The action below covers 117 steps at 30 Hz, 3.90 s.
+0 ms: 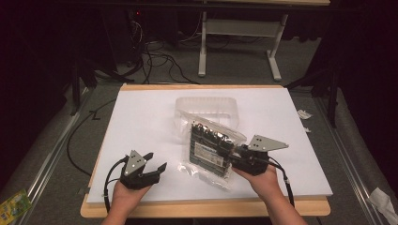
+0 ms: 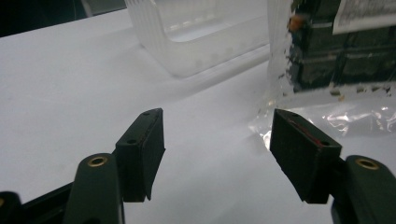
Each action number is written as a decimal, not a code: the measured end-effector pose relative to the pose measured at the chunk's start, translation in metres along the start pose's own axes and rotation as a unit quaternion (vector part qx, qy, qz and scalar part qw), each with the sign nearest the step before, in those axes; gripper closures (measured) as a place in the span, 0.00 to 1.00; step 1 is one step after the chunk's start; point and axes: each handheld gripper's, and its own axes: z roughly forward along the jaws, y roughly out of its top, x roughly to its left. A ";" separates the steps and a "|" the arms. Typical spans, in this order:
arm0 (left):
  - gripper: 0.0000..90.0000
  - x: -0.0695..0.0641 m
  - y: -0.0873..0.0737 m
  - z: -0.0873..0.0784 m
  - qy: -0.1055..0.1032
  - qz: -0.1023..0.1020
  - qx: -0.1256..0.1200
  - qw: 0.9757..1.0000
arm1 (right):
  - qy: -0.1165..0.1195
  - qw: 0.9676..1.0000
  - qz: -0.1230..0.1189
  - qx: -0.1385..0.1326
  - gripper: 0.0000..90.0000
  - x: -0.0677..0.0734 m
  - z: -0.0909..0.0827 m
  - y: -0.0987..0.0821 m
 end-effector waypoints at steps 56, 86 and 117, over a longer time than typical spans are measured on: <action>0.36 0.004 0.002 0.002 -0.018 0.011 0.005 1.000 | -0.134 0.989 -0.053 -0.041 0.84 -0.089 0.088 0.095; 0.36 0.003 0.002 0.002 -0.022 0.012 0.005 1.000 | -0.136 0.987 -0.083 -0.022 0.84 -0.089 0.117 0.082; 0.36 0.001 0.003 0.003 -0.024 0.015 0.007 1.000 | -0.112 0.993 -0.025 -0.036 0.83 -0.090 0.129 0.054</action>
